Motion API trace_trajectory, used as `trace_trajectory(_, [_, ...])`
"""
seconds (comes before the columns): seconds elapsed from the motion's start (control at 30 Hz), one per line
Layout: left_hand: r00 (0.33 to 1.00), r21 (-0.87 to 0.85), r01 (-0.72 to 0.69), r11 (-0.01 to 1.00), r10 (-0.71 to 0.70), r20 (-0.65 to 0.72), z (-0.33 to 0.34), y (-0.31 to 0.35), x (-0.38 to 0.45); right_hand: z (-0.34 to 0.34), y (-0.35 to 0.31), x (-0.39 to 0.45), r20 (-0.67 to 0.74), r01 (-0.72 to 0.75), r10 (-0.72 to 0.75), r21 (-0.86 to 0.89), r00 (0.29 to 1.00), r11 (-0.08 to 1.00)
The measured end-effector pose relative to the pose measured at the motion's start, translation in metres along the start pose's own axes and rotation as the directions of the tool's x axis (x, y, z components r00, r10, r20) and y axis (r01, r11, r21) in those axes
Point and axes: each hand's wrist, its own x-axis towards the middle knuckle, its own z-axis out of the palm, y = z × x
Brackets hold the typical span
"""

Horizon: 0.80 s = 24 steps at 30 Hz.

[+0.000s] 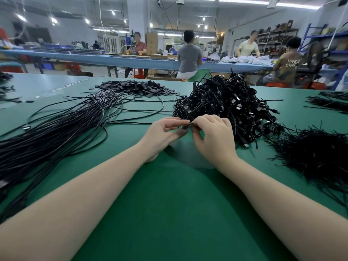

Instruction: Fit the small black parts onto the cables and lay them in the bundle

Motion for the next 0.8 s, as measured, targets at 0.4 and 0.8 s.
trace_trajectory(0.4, [0.988,-0.169,0.15,0.974,-0.144,0.05,-0.001,0.012,-0.001,0.002,0.0,0.001,-0.093,0.067,-0.082,-0.154,0.992,0.986])
trace_trajectory(0.8, [0.996,-0.145,0.017,0.989,-0.028,-0.08,0.0,-0.001,0.003,0.004,0.001,-0.001,0.023,0.017,-0.015,-0.097,1.0,0.995])
